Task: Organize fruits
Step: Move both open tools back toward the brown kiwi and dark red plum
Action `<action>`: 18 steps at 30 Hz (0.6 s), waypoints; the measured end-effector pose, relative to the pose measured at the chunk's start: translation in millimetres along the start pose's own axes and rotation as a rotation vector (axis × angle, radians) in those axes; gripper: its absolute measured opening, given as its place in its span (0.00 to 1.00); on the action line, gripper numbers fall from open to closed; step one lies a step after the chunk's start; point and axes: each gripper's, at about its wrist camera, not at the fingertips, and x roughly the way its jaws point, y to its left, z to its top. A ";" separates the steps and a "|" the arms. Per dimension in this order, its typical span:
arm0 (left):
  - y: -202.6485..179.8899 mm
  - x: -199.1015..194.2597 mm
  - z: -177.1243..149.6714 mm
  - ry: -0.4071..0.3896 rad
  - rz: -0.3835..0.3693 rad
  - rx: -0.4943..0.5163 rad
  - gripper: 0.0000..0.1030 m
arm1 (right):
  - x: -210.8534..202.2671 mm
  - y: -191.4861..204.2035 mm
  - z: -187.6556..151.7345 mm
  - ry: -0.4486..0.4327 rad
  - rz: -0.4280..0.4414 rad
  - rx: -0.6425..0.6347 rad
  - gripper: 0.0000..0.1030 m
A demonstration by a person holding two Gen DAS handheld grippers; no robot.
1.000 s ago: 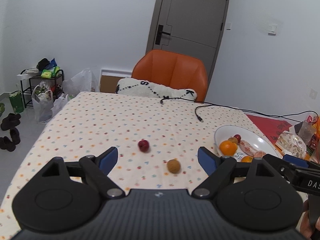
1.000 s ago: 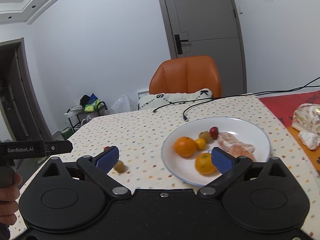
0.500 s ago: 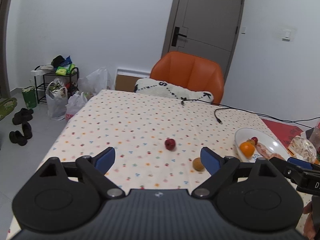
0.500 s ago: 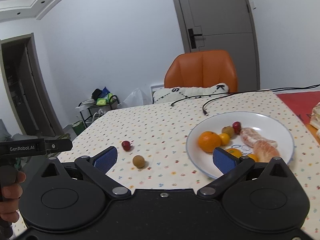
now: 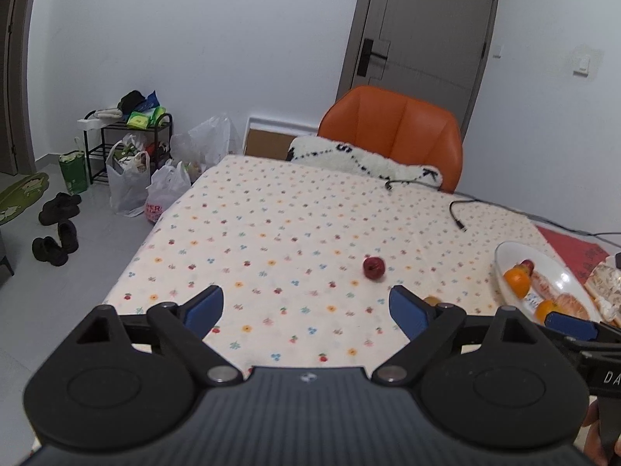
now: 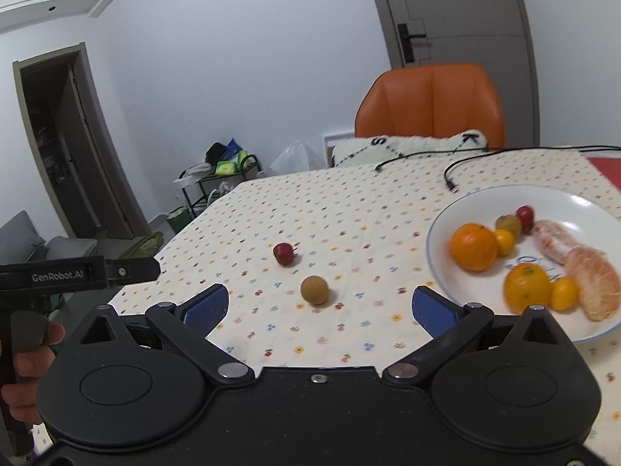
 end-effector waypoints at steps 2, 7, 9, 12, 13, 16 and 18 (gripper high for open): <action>1.0 6.3 -0.3 0.017 0.010 0.002 0.88 | 5.7 0.9 0.1 0.011 0.006 -0.004 0.97; 0.1 22.1 0.9 0.045 0.013 0.006 0.88 | 21.3 -0.3 2.2 0.038 0.021 -0.001 0.92; -2.0 28.2 2.1 0.054 0.013 0.013 0.88 | 27.9 -2.4 2.7 0.052 0.024 0.001 0.87; -5.7 37.9 4.5 0.067 0.005 0.020 0.88 | 37.2 -6.8 3.7 0.075 0.032 0.010 0.82; -6.8 41.0 5.5 0.072 0.004 0.022 0.88 | 39.9 -8.1 4.1 0.081 0.035 0.012 0.80; -10.1 49.4 7.8 0.084 0.000 0.031 0.88 | 46.8 -11.5 6.2 0.098 0.047 0.024 0.77; -12.4 54.1 9.4 0.091 -0.002 0.035 0.88 | 51.5 -13.2 7.9 0.113 0.059 0.029 0.75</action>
